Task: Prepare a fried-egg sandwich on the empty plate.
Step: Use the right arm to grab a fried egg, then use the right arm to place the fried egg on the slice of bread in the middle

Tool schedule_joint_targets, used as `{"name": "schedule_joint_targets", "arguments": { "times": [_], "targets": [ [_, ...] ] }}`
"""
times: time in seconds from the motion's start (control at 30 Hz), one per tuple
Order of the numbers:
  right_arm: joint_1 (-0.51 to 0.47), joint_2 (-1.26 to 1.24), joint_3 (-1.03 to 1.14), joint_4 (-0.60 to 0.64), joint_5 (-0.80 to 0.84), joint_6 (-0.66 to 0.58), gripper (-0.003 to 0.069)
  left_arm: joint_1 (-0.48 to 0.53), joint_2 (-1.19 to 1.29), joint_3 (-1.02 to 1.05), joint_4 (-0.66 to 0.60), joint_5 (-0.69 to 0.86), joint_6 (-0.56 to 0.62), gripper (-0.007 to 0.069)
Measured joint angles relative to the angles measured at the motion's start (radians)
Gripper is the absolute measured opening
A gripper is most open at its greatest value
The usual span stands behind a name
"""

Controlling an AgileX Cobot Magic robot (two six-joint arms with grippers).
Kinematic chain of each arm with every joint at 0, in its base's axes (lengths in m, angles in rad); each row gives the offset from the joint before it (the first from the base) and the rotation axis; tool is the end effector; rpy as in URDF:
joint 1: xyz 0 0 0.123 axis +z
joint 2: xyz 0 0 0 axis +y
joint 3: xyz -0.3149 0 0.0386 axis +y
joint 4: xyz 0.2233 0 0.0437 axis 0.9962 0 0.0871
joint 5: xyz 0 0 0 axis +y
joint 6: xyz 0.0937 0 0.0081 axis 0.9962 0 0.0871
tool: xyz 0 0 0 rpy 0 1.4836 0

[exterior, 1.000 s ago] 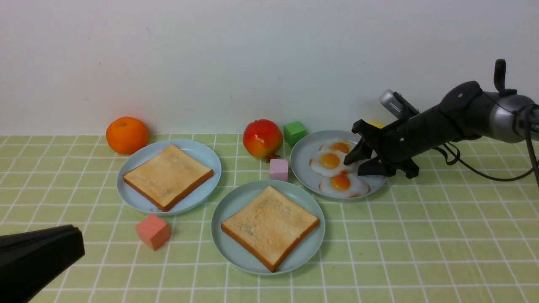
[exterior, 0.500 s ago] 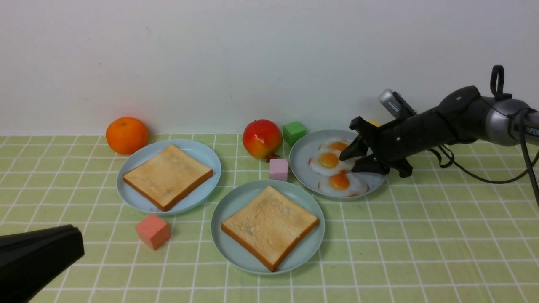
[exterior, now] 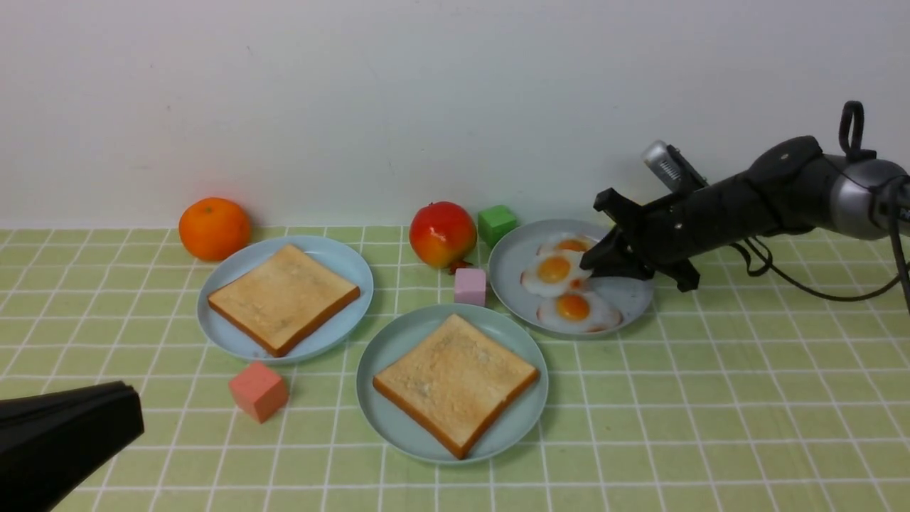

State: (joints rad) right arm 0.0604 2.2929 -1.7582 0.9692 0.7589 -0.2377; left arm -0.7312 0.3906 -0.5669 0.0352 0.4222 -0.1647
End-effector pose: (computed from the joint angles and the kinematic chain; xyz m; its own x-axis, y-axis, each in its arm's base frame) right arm 0.4930 0.0833 0.1950 -0.8851 0.3954 -0.2454 0.1168 0.6992 0.7053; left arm 0.0221 -0.0180 0.3458 -0.2033 0.0048 -0.9791 0.6358 0.7611 -0.1283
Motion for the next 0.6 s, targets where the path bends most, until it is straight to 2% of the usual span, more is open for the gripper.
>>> {"name": "schedule_joint_targets", "arguments": {
  "times": [0.3, 0.37, 0.47, 0.5, 0.6],
  "targets": [
    [0.001, -0.194, 0.015, 0.011, 0.160, -0.069, 0.0074, 0.000, 0.001, 0.000, 0.026, 0.005, 0.000, -0.0003],
    [0.021, -0.284, 0.072, 0.007, 0.188, -0.083, 0.0074, 0.000, 0.001, 0.000, 0.033, 0.025, 0.000, -0.0002],
    [0.069, -0.390, 0.219, -0.003, 0.160, -0.099, 0.0074, 0.000, 0.001, 0.000, 0.034, 0.047, 0.000, -0.0002],
    [0.114, -0.448, 0.321, -0.004, 0.112, -0.112, 0.0074, 0.000, 0.002, 0.000, 0.034, 0.062, 0.000, 0.0000],
    [0.180, -0.497, 0.433, 0.023, 0.029, -0.141, 0.0074, 0.000, 0.003, 0.000, 0.037, 0.072, 0.000, 0.0001]
  ]
}}
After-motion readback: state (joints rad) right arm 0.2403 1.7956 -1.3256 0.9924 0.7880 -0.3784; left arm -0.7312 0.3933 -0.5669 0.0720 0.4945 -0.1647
